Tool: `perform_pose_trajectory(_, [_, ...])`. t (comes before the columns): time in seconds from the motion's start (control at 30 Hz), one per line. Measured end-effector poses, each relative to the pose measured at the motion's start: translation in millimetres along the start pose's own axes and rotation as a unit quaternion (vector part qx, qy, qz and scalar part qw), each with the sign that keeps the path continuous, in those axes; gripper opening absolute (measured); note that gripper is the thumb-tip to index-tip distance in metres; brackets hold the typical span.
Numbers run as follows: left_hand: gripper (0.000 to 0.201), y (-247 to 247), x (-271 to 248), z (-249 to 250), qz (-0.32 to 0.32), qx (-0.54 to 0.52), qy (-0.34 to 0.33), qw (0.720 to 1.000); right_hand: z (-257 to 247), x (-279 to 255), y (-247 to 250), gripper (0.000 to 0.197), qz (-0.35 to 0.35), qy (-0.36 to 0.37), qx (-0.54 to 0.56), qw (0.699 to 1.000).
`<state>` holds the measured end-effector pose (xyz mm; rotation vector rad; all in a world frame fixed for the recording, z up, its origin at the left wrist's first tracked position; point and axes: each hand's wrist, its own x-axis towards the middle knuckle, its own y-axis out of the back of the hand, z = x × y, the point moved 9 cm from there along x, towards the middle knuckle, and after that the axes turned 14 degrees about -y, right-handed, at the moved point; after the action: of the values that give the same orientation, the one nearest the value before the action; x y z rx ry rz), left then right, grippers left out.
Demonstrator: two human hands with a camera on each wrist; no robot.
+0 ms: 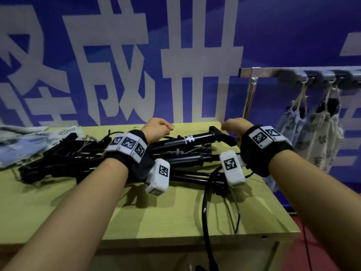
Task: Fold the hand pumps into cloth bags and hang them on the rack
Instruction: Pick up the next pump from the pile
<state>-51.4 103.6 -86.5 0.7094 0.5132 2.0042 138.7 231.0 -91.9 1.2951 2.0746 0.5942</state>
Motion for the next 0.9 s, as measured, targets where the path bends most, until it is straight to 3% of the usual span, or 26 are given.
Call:
perform_pose_trajectory(0.03, [0.027, 0, -1, -11, 0.007, 0.001, 0.004, 1.000, 7, 4, 2, 0.012, 0.006, -0.015, -0.001, 1.000])
perform_pose_trajectory(0.1, [0.021, -1, -3, -23, 0.006, 0.037, 0.001, 0.999, 20, 15, 1, 0.029, 0.009, -0.035, 0.016, 0.999])
perform_pose_trajectory(0.17, [0.011, -8, -5, -29, -0.043, 0.107, 0.002, 0.993, 32, 25, -3, 0.025, -0.019, -0.057, 0.064, 0.996])
perform_pose_trajectory(0.27, [0.028, -18, -9, -42, -0.122, 0.240, 0.023, 0.963, 46, 27, -12, 0.020, -0.048, -0.073, 0.144, 0.986])
perform_pose_trajectory(0.43, [0.044, -10, -8, -31, -0.060, 0.309, -0.037, 0.949, 54, 30, -14, 0.025, -0.041, -0.023, 0.221, 0.974])
perform_pose_trajectory(0.57, [0.053, -1, -9, -8, 0.041, 0.352, -0.121, 0.927, 43, 22, -18, 0.021, -0.067, 0.024, 0.281, 0.957])
perform_pose_trajectory(0.67, [0.060, -4, -9, 2, 0.055, 0.356, -0.159, 0.919, 41, 21, -18, 0.022, -0.086, 0.040, 0.312, 0.945])
perform_pose_trajectory(0.8, [0.063, -1, -11, 10, 0.092, 0.378, -0.199, 0.899, 33, 17, -20, 0.021, -0.143, 0.067, 0.445, 0.882])
perform_pose_trajectory(0.9, [0.064, -3, -10, 13, 0.096, 0.390, -0.212, 0.891, 35, 19, -17, 0.018, -0.142, 0.066, 0.526, 0.836])
